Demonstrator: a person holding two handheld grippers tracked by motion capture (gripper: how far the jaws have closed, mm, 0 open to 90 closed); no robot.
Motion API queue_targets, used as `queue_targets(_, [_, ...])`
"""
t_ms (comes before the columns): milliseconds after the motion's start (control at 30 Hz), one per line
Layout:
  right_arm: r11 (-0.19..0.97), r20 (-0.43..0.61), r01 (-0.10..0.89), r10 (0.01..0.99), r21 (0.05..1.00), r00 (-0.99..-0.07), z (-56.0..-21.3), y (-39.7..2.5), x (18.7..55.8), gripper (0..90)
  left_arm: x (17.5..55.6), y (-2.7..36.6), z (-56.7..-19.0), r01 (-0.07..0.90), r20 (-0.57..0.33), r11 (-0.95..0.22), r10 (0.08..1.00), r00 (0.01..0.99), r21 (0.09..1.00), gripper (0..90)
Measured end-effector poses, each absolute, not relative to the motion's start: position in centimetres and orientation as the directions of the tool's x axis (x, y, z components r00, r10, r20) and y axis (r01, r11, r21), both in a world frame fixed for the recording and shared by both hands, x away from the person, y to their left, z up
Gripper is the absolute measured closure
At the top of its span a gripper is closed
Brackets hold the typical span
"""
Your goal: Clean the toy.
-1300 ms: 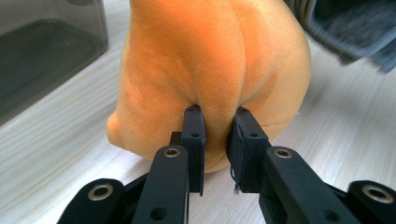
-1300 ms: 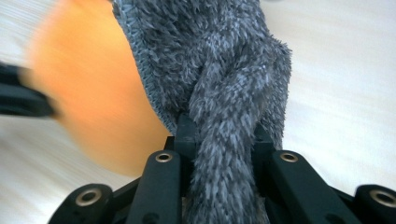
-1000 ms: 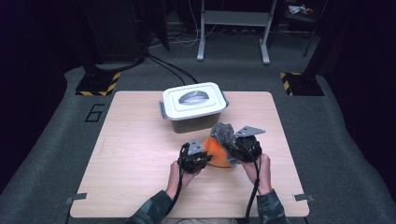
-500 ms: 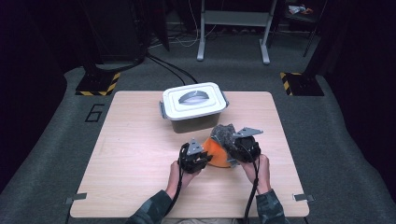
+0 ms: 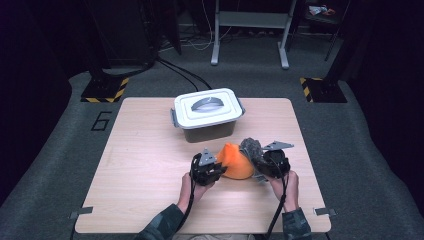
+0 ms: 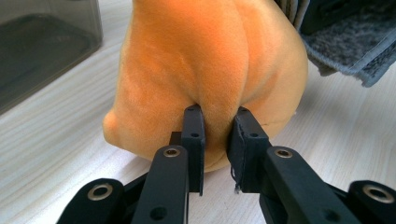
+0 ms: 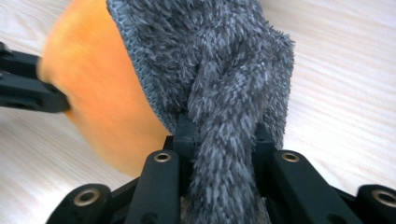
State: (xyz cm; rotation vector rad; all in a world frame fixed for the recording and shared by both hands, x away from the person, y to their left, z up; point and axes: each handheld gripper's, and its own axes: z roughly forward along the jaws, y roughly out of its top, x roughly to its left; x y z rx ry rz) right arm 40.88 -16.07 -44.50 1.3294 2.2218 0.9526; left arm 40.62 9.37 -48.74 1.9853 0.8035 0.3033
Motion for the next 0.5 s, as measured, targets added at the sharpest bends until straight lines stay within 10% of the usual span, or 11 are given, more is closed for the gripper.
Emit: queue_targets(500, [0.282,0.072,0.731,0.908,0.621,-0.412,-49.8,-17.5,42.0,72.0,40.6,9.5,-48.9,0.415,-0.105,-0.344,0.651,0.752,0.843,77.1])
